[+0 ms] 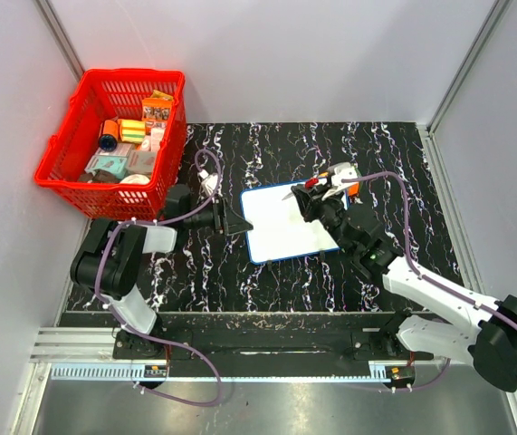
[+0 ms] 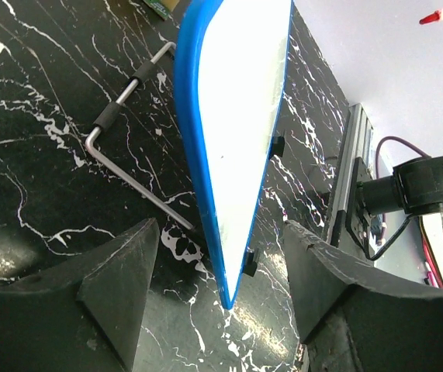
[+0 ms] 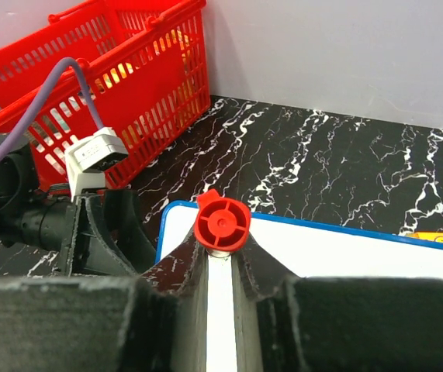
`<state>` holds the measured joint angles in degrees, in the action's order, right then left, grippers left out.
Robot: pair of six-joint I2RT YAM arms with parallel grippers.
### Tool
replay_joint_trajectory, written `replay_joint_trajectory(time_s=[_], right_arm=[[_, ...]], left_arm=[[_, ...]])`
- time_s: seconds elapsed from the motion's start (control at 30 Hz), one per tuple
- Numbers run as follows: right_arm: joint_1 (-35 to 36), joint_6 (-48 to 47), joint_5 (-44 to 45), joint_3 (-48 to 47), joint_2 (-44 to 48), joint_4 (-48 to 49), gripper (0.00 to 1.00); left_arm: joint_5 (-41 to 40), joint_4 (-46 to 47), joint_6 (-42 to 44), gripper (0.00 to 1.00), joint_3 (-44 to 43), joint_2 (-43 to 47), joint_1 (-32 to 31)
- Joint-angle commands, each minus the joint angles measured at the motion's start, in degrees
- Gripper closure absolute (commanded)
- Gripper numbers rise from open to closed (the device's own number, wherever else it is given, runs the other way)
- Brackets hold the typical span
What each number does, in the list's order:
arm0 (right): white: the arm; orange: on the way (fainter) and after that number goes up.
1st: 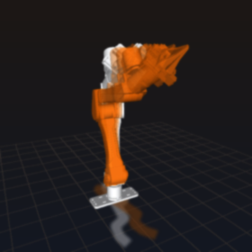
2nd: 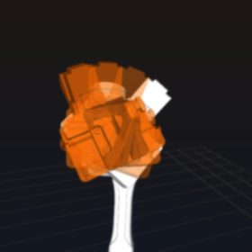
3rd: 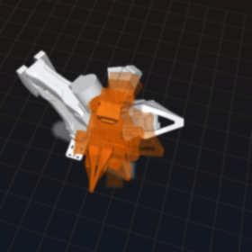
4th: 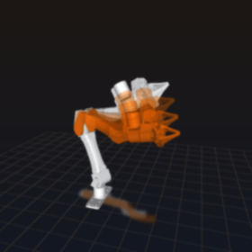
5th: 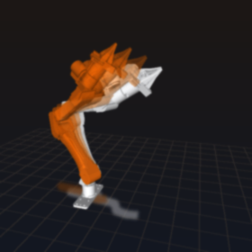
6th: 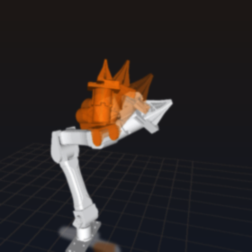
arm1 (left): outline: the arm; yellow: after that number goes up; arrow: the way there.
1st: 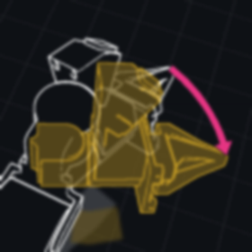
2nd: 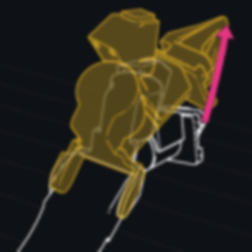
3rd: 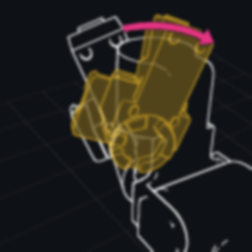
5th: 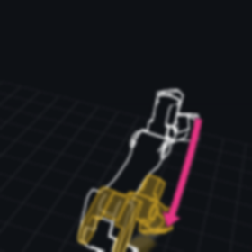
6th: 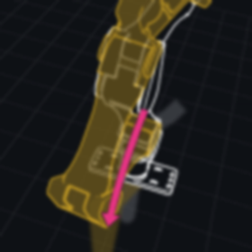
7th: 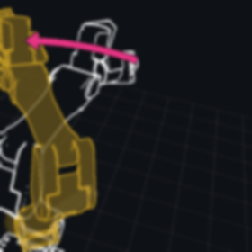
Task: Write a sentence on the whiteboard
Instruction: Move the whiteboard stand to the center of the board, then write a sentence on the whiteboard.
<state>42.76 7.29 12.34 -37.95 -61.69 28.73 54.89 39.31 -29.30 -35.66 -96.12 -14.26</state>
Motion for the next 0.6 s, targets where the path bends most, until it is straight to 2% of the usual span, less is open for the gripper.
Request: replay_joint_trajectory(time_s=[0.0,0.2,0.4,0.47,0.57], right_arm=[[0.3,-0.87,-2.76,1.04,1.75,5.46,1.0],[0.13,-0.08,-8.64,-0.19,1.4,4.4,1.0],[-1.8,2.89,-18.04,-0.98,2.8,2.91,1.0],[-4.52,5.96,-22.33,-0.63,2.98,3.0,1.0],[-6.02,5.73,-22.45,0.77,4.47,3.09,1.0]], left_arm=[[3.64,2.26,2.85,0.32,-3.36,-1.27,-0.15],[3.21,3.93,1.62,0.32,-3.98,-2.41,-0.94],[3.99,14.21,-1.99,0.32,-0.82,-3.12,-2.0],[2.59,8.97,1.41,0.32,-1.51,-2.41,-2.09],[0.57,2.9,4.93,0.31,-1.96,-1.1,-3.14]])
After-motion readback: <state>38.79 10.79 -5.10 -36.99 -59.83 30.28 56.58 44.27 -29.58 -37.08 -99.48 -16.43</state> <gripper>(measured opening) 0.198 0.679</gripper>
